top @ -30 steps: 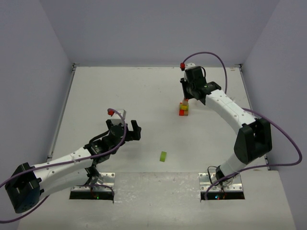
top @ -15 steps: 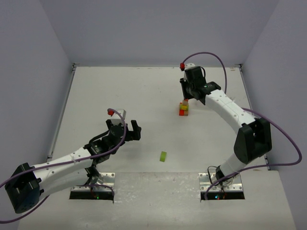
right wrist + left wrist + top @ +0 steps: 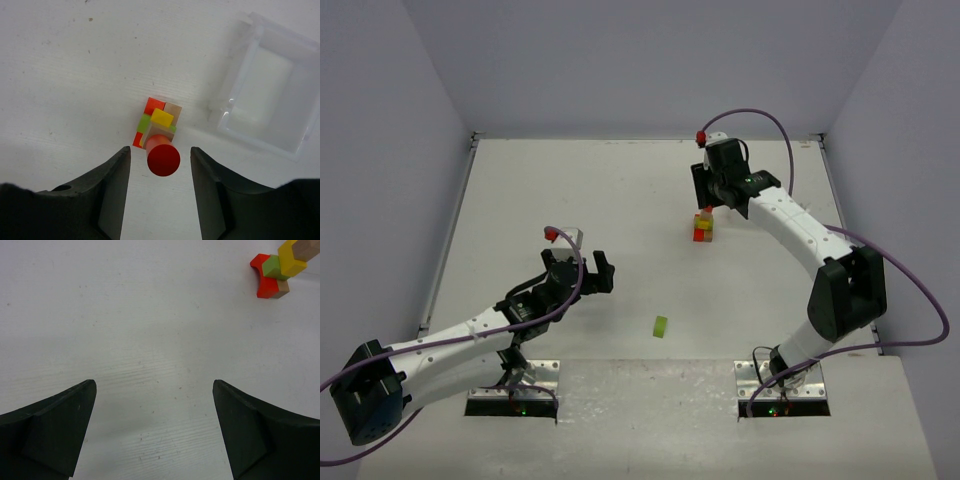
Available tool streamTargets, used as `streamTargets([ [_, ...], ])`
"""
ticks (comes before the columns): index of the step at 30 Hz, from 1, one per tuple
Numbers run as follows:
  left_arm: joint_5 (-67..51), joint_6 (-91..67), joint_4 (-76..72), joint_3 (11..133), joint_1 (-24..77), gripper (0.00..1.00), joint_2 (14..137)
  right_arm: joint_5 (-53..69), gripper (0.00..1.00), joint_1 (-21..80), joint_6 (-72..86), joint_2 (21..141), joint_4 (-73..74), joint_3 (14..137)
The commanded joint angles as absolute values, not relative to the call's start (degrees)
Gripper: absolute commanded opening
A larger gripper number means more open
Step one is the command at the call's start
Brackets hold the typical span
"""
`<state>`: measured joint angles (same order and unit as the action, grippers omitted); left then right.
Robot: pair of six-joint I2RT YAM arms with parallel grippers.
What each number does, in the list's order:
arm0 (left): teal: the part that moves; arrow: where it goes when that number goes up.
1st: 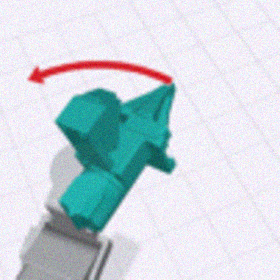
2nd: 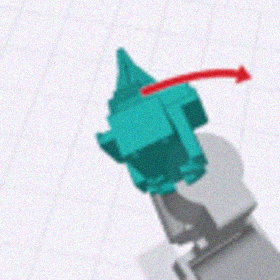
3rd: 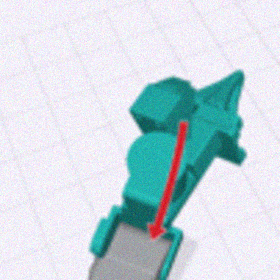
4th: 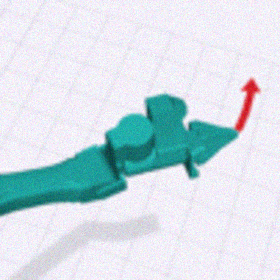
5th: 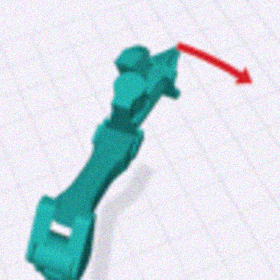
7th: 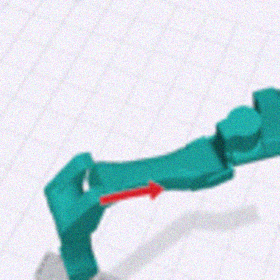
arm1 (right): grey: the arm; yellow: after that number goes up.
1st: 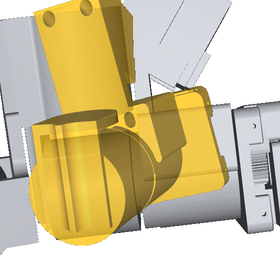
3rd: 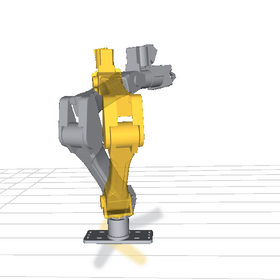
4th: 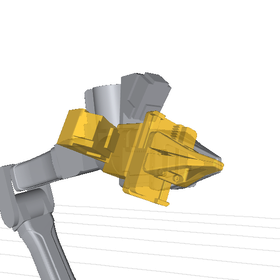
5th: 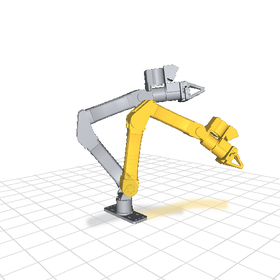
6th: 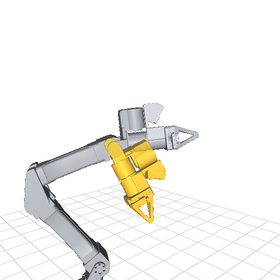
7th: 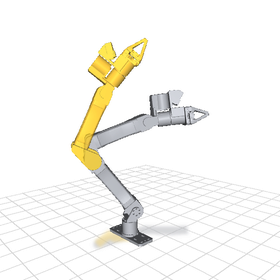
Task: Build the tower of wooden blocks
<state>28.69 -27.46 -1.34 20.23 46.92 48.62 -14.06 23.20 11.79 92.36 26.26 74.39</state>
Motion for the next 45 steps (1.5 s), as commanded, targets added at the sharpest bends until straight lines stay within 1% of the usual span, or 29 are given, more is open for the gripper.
streamTargets([
  [1,28.5,-27.2,-3.4,21.2,47.0,1.0,47.7,-14.0,0.52,22.8,12.1,92.4,25.5,76.7],
  [2,28.5,-27.2,-3.4,21.2,47.0,1.0,47.6,-14.1,0.53,22.8,12.1,92.5,25.6,76.7],
  [5,28.5,-27.2,-3.4,21.1,47.0,1.0,47.6,-14.0,0.6,22.9,12.1,92.5,25.7,77.0],
  [9,28.5,-27.3,-3.4,21.2,47.0,1.0,47.5,-14.1,0.73,22.9,12.0,92.5,26.0,77.6],
  [10,28.6,-27.3,-3.4,21.2,47.0,1.0,47.5,-14.1,0.79,22.9,12.0,92.4,26.2,77.8],
  [11,28.6,-27.4,-3.2,21.2,47.1,1.0,47.5,-14.2,0.92,22.9,12.0,92.2,26.4,77.9],
  [12,28.6,-27.4,-3.1,21.3,47.1,1.0,47.5,-14.4,0.99,22.9,12.0,91.9,26.5,78.1],
  [17,29.0,-28.1,-2.2,21.4,47.0,1.0,46.7,-14.1,0.99,22.8,12.5,89.2,27.8,78.1],
  [20,28.8,-28.9,-1.4,21.6,47.0,1.0,45.6,-13.6,0.99,22.9,13.6,86.7,30.9,77.5],
  [22,29.1,-30.2,0.0,21.8,47.0,1.0,45.0,-13.8,0.99,23.0,15.5,83.1,33.9,74.6],
  [25,30.4,-31.8,2.8,22.0,47.0,1.0,44.2,-14.0,0.99,23.8,19.7,74.7,33.3,67.2],
  [26,30.7,-32.8,4.1,22.0,47.0,1.0,43.8,-13.8,0.99,24.8,20.9,70.8,32.7,62.0],
  [29,31.1,-34.6,5.7,21.8,47.0,1.0,42.4,-16.0,0.99,30.3,25.1,61.9,32.5,54.1],
  [34,33.2,-38.2,9.1,21.5,47.0,1.0,40.9,-22.0,0.99,42.0,33.1,54.0,34.5,46.5],
  [39,34.2,-39.9,11.6,21.0,47.0,1.0,39.7,-22.8,0.99,52.4,41.6,55.1,30.3,40.0],
  [42,34.3,-40.1,11.8,20.1,47.0,1.0,38.1,-25.9,0.99,60.5,46.1,62.0,28.4,39.5],
  [45,34.2,-40.2,11.6,19.3,47.0,1.0,36.3,-30.2,0.99,67.0,51.1,70.2,29.8,42.3],
])
